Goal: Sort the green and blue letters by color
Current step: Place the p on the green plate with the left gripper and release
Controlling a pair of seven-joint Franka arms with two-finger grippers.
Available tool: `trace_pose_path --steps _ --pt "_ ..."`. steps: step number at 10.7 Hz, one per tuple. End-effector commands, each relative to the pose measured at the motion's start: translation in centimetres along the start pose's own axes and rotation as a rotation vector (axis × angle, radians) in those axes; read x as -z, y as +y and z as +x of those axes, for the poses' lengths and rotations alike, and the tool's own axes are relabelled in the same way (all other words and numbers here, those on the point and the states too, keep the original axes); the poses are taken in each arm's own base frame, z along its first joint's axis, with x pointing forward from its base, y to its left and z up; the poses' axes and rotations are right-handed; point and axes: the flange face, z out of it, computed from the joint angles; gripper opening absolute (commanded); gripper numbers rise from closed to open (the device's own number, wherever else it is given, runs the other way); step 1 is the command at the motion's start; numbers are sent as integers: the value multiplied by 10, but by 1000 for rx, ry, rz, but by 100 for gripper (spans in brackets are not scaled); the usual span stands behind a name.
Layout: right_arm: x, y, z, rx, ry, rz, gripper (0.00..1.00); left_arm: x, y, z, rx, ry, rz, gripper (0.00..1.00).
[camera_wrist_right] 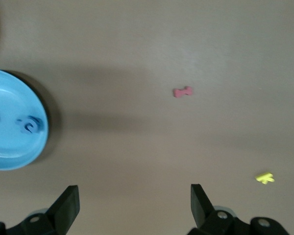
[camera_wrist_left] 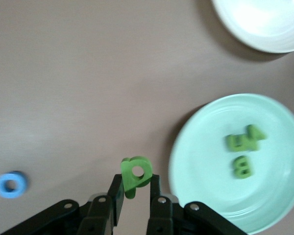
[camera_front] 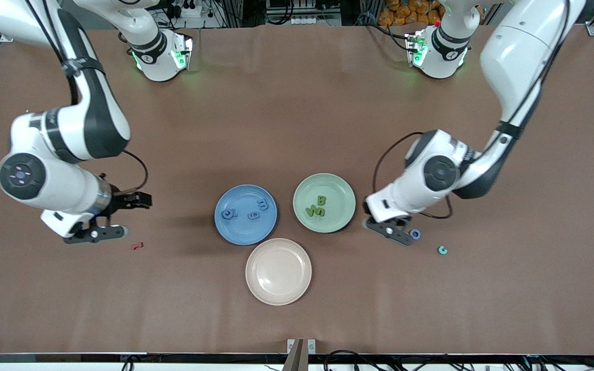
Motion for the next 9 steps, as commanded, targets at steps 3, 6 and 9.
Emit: trace_pose_path --steps 3,6,9 --pt "64 72 -64 35 -7 75 100 -31 114 8 324 -28 -49 0" --pt "72 74 -71 31 -1 75 100 -53 149 -2 368 -33 3 99" --pt "78 77 -83 23 5 72 100 -37 145 3 396 4 28 100"
